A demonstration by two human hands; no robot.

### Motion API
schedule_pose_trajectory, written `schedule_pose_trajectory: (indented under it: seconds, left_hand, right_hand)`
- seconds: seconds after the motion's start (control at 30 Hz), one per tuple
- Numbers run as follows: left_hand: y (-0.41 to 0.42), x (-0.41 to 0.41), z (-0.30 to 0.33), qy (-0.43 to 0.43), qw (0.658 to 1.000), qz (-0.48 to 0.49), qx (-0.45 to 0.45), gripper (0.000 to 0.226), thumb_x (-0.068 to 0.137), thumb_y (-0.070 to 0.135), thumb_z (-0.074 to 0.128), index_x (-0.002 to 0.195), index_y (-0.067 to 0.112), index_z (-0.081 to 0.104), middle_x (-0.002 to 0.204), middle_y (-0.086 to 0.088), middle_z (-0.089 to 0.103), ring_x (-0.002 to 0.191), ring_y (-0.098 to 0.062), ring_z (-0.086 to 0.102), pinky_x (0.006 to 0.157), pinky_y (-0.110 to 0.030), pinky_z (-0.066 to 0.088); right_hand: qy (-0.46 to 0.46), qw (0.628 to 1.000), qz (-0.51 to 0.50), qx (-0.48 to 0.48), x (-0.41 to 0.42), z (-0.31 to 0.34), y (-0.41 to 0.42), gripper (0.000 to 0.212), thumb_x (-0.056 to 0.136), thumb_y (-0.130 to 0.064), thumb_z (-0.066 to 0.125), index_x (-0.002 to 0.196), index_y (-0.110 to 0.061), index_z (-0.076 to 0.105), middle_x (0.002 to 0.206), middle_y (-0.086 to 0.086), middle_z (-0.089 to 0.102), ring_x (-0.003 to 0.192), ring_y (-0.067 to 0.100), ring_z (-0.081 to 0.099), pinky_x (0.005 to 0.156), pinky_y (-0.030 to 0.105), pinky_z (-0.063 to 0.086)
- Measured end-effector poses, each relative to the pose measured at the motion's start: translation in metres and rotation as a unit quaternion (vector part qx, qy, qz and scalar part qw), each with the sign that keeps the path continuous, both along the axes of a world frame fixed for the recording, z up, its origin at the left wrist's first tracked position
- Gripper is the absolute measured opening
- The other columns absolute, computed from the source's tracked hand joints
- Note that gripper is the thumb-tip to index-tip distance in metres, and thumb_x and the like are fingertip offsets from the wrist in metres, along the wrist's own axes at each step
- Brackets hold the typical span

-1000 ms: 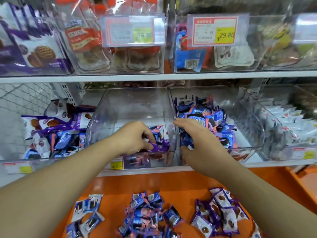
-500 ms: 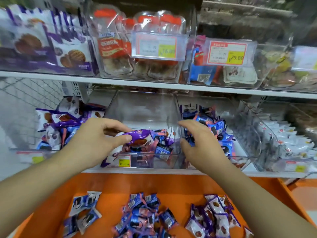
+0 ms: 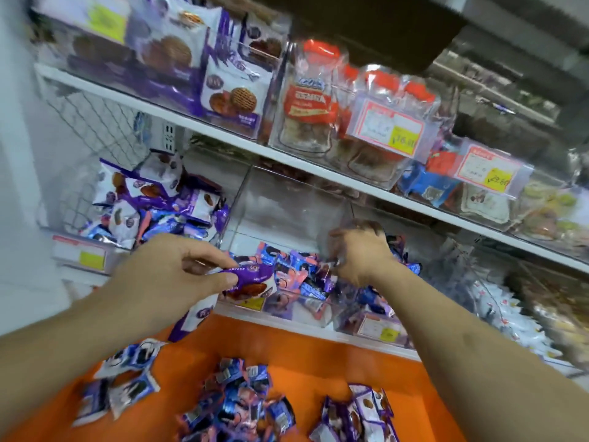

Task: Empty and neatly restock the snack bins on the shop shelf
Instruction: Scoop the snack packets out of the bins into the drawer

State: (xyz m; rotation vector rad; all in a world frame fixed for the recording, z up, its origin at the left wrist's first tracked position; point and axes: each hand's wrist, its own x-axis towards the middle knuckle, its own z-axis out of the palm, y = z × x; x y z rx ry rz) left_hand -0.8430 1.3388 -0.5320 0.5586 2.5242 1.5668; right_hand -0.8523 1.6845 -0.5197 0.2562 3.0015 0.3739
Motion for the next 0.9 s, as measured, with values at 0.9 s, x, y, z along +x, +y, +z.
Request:
schedule_pose_trajectory:
  seconds: [0.9]
  left_hand:
    - [0.295,0.163,-0.216,-0.106,0.975,-0.157,-0.116,0.011,0.086,0.032,0.083,0.092,0.029,0.073,0.089,0.010,0.069,0.080,-0.006,0.064,0.060,-0.011,0.040]
  right_hand:
    - [0.020,0.896,-0.271,-0.351,0.308,-0.212,0.170,0.012,0.088,-0.020,0.081,0.083,-0.026,0.072,0.084,-0.007,0.075,0.084,0.012,0.071,0.073,0.029,0.056]
